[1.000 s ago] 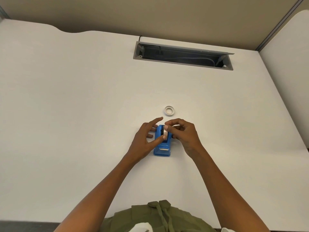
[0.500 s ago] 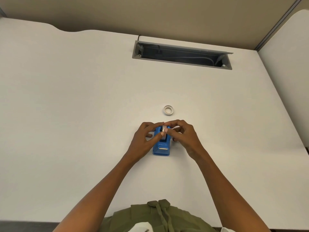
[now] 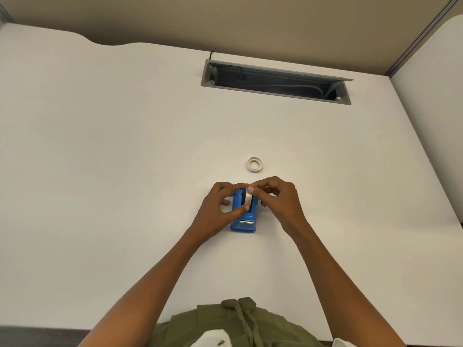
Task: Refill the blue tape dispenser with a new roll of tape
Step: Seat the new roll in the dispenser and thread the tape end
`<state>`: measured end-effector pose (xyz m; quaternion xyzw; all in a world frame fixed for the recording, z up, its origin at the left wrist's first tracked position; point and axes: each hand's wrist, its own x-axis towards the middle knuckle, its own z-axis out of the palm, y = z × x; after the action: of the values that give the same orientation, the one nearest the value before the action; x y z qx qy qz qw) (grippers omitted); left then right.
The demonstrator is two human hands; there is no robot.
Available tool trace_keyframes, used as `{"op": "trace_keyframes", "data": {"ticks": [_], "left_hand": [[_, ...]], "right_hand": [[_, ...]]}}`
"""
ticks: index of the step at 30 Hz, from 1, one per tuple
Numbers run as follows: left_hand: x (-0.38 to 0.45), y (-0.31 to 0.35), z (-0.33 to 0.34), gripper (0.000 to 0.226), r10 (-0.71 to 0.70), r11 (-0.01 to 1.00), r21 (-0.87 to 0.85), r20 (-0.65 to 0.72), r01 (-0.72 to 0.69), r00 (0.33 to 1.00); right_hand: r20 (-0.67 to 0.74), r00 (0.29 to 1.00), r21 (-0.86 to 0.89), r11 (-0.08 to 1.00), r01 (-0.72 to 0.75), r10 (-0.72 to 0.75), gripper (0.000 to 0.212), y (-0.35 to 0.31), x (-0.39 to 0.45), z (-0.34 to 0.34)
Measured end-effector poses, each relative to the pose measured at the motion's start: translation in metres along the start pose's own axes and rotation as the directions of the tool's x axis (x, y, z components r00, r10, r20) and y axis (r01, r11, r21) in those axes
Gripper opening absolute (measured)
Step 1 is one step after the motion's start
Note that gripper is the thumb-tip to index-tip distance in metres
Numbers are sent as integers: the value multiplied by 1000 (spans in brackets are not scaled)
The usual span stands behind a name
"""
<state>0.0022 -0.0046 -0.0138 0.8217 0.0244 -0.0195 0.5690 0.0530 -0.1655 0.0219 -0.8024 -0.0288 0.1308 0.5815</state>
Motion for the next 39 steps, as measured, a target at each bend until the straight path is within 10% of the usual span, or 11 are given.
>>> {"op": "trace_keyframes", "data": {"ticks": [7, 20, 39], "left_hand": [[2, -3, -1, 51, 12, 1000, 14, 15, -12, 1000], [5, -7, -4, 51, 12, 1000, 24, 50, -13, 999], [6, -8, -2, 55, 12, 999, 41, 35, -13, 999]], "right_hand": [[141, 987, -287, 951, 119, -81, 28, -11, 6, -10], [236, 965, -331, 943, -34, 118, 13, -44, 25, -14], [289, 953, -612, 782, 114, 87, 10, -58, 21, -2]]}}
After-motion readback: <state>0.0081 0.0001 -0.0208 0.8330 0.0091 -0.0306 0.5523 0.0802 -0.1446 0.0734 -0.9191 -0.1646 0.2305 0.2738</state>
